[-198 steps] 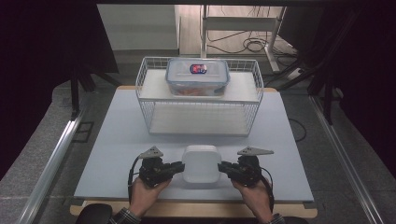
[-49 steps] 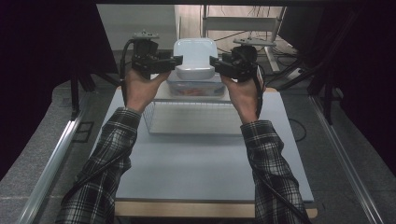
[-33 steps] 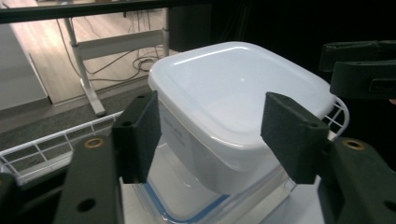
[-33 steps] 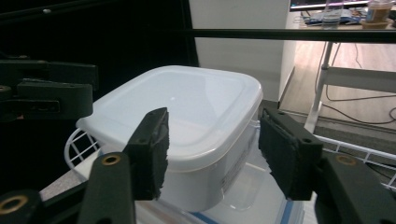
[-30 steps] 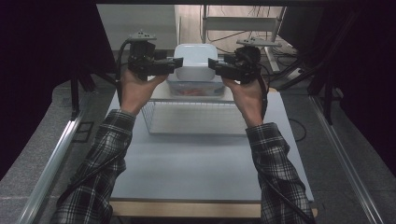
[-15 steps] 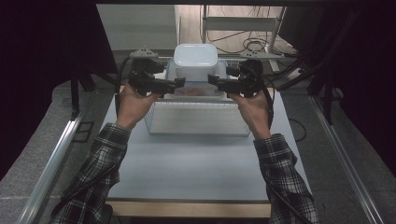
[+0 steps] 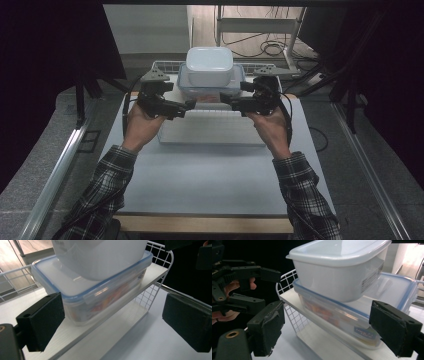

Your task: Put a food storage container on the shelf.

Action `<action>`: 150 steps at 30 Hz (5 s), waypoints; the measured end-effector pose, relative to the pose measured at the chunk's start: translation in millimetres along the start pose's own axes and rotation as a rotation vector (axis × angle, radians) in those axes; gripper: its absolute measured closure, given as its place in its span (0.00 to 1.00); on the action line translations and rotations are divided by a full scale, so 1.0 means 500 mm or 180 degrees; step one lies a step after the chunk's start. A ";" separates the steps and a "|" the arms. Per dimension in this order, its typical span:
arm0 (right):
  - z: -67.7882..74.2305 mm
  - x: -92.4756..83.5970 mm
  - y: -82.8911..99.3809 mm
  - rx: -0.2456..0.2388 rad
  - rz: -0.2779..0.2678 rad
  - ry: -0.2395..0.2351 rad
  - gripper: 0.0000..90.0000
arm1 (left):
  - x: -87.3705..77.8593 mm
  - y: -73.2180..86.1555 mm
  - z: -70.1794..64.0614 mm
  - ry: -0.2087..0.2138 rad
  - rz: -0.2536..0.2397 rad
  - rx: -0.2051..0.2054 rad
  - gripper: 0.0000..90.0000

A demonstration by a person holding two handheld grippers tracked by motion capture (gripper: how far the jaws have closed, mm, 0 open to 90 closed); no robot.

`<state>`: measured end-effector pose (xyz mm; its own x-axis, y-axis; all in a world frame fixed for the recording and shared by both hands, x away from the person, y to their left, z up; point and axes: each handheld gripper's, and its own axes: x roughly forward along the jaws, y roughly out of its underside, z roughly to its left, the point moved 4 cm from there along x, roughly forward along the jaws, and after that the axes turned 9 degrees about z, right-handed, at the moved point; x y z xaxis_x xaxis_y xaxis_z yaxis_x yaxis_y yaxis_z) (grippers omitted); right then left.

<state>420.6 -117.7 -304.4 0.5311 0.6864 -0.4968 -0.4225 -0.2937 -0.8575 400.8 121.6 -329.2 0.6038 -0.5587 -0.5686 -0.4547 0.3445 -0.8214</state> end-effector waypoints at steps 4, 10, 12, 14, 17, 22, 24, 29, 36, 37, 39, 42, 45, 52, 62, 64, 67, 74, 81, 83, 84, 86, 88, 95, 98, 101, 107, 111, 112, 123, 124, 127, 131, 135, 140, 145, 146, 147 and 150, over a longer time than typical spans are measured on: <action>0.004 0.003 0.008 -0.0023 0.0024 -0.0019 0.12 | -0.001 0.011 -0.001 -0.0001 0.0004 -0.0016 0.05; 0.006 0.007 0.022 -0.0042 0.0047 -0.0047 0.10 | -0.006 0.028 -0.005 0.0001 0.0011 -0.0013 0.05; 0.007 0.008 0.027 -0.0051 0.0050 -0.0039 0.09 | -0.005 0.034 -0.006 0.0007 0.0010 -0.0017 0.05; 0.007 0.009 0.033 -0.0056 0.0064 -0.0045 0.08 | -0.004 0.041 -0.008 0.0017 0.0022 -0.0012 0.06; 0.006 0.010 0.042 -0.0059 0.0080 -0.0035 0.07 | 0.000 0.050 -0.009 0.0035 0.0022 0.0004 0.06; 0.003 0.009 0.054 -0.0070 0.0096 -0.0021 0.05 | 0.007 0.064 -0.009 0.0109 0.0023 0.0048 0.07; 0.002 0.008 0.060 -0.0077 0.0112 -0.0018 0.04 | 0.008 0.068 -0.009 0.0148 0.0013 0.0041 0.07; 0.000 0.007 0.074 -0.0107 0.0128 -0.0013 0.03 | 0.011 0.076 -0.016 0.0182 0.0047 0.0081 0.06; 0.000 0.005 0.093 -0.0129 0.0184 -0.0054 0.03 | 0.016 0.092 -0.024 0.0191 0.0080 0.0106 0.05; 0.000 0.004 0.096 -0.0137 0.0187 -0.0052 0.03 | 0.016 0.094 -0.024 0.0184 0.0082 0.0103 0.05; 0.000 0.002 0.101 -0.0141 0.0187 -0.0049 0.03 | 0.017 0.100 -0.025 0.0193 0.0085 0.0091 0.05; -0.001 -0.001 0.109 -0.0135 0.0209 -0.0057 0.03 | 0.017 0.109 -0.025 0.0201 0.0092 0.0072 0.05; -0.001 -0.003 0.118 -0.0128 0.0227 -0.0076 0.03 | 0.016 0.120 -0.028 0.0214 0.0104 0.0071 0.05; 0.008 -0.003 0.138 -0.0146 0.0237 -0.0101 0.03 | 0.015 0.142 -0.035 0.0223 0.0142 0.0066 0.05; 0.016 -0.006 0.170 -0.0161 0.0288 -0.0076 0.03 | 0.019 0.187 -0.038 0.0208 0.0196 -0.0005 0.05; 0.015 -0.006 0.178 -0.0153 0.0307 -0.0072 0.03 | 0.021 0.197 -0.039 0.0200 0.0209 -0.0018 0.05; 0.012 -0.007 0.192 -0.0121 0.0323 -0.0046 0.03 | 0.023 0.210 -0.041 0.0182 0.0226 -0.0028 0.05; 0.008 -0.010 0.219 -0.0098 0.0324 -0.0007 0.03 | 0.032 0.244 -0.051 0.0183 0.0230 -0.0062 0.04; 0.004 -0.007 0.254 -0.0058 0.0337 -0.0012 0.03 | 0.035 0.273 -0.054 0.0119 0.0257 -0.0085 0.04; 0.004 -0.006 0.261 -0.0071 0.0380 -0.0005 0.03 | 0.034 0.276 -0.055 0.0104 0.0274 -0.0073 0.04; 0.003 -0.007 0.264 -0.0079 0.0379 0.0006 0.03 | 0.033 0.278 -0.056 0.0087 0.0273 -0.0066 0.04; 0.003 -0.008 0.268 -0.0066 0.0372 -0.0003 0.03 | 0.031 0.281 -0.058 0.0100 0.0268 -0.0073 0.04; 0.002 -0.010 0.276 -0.0069 0.0388 -0.0009 0.03 | 0.031 0.286 -0.062 0.0096 0.0278 -0.0057 0.04; -0.001 -0.016 0.297 -0.0039 0.0422 -0.0007 0.03 | 0.032 0.302 -0.070 0.0088 0.0323 -0.0043 0.04; -0.001 -0.018 0.306 -0.0036 0.0443 -0.0004 0.03 | 0.037 0.314 -0.071 0.0103 0.0360 -0.0069 0.04; -0.003 -0.019 0.315 -0.0034 0.0456 0.0013 0.03 | 0.044 0.325 -0.072 0.0108 0.0408 -0.0079 0.04; -0.005 -0.025 0.332 -0.0045 0.0505 0.0057 0.02 | 0.043 0.346 -0.069 0.0068 0.0457 -0.0068 0.04; -0.008 -0.030 0.345 -0.0023 0.0524 0.0081 0.00 | 0.037 0.359 -0.064 0.0041 0.0445 -0.0113 0.03; -0.008 -0.031 0.347 -0.0016 0.0524 0.0091 0.00 | 0.036 0.362 -0.063 0.0035 0.0435 -0.0113 0.03; -0.017 -0.048 0.376 0.0039 0.0554 0.0158 0.00 | 0.034 0.402 -0.063 -0.0039 0.0469 -0.0129 0.02; -0.018 -0.049 0.379 0.0051 0.0552 0.0153 0.00 | 0.032 0.405 -0.062 -0.0038 0.0469 -0.0137 0.02; -0.023 -0.053 0.387 0.0073 0.0546 0.0169 0.00 | 0.029 0.419 -0.058 -0.0043 0.0470 -0.0183 0.02; -0.032 -0.055 0.403 0.0116 0.0558 0.0210 0.00 | 0.027 0.437 -0.051 -0.0073 0.0499 -0.0230 0.02; -0.040 -0.054 0.421 0.0123 0.0583 0.0251 0.00 | 0.025 0.452 -0.043 -0.0128 0.0553 -0.0255 0.02; -0.051 -0.055 0.448 0.0170 0.0633 0.0311 0.00 | 0.026 0.467 -0.037 -0.0184 0.0597 -0.0258 0.01; -0.063 -0.062 0.470 0.0230 0.0657 0.0342 0.00 | 0.030 0.479 -0.036 -0.0185 0.0622 -0.0271 0.01; -0.064 -0.063 0.473 0.0245 0.0662 0.0351 0.00 | 0.031 0.481 -0.036 -0.0188 0.0626 -0.0274 0.00; -0.067 -0.065 0.478 0.0258 0.0664 0.0351 0.00 | 0.032 0.484 -0.035 -0.0197 0.0633 -0.0269 0.00; -0.070 -0.067 0.487 0.0274 0.0675 0.0364 0.00 | 0.034 0.488 -0.035 -0.0215 0.0645 -0.0267 0.00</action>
<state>325.4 -235.5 -501.2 0.5015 0.5344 -0.6804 -0.5915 -0.3620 -0.7204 288.5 182.9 -538.7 0.5359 -0.4317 -0.7256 -0.6223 0.3788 -0.6850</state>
